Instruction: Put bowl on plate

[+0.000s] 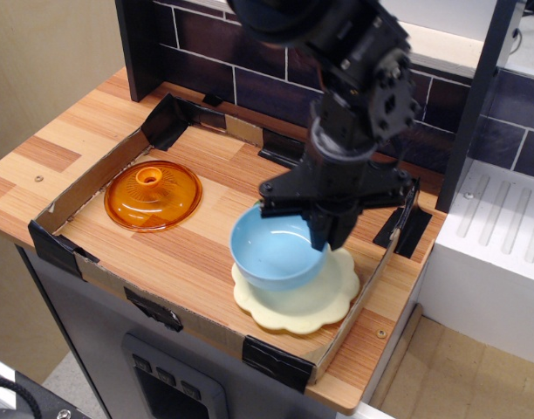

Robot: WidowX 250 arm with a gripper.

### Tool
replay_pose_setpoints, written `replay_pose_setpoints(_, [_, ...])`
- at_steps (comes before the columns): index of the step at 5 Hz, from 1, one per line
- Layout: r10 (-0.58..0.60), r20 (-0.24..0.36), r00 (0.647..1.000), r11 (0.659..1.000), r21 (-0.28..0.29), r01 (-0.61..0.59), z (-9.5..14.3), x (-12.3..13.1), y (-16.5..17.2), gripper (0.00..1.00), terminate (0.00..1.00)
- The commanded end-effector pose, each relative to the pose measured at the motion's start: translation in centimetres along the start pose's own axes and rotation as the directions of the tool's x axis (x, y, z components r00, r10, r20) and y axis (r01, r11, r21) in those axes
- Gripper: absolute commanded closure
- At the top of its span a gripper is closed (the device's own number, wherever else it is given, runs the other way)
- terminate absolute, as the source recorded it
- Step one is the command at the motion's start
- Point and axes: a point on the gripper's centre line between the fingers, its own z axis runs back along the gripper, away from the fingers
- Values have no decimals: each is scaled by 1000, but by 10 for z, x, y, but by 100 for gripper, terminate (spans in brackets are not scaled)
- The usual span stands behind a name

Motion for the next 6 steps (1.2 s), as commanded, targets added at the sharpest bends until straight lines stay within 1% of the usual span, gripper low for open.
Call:
replay_pose_setpoints(1, [78,-1,997,996,-42,-78,6,4,-14,100,0])
replay_pose_setpoints(2, [78,4,997,997,-20,-78,4,9,-11,0,0])
replay_pose_setpoints(3, [70,-1,998,997,-12,-70,1,11,-10,0,0])
replay_pose_setpoints(4, [74,-13,997,997,-20,-74,7,11,-10,0,0])
replay_pose_setpoints(5, [71,-24,997,997,-33,-72,26,16,-9,0,0])
replay_pose_setpoints(6, [74,-22,997,995,-61,-75,52,26,-7,0,0])
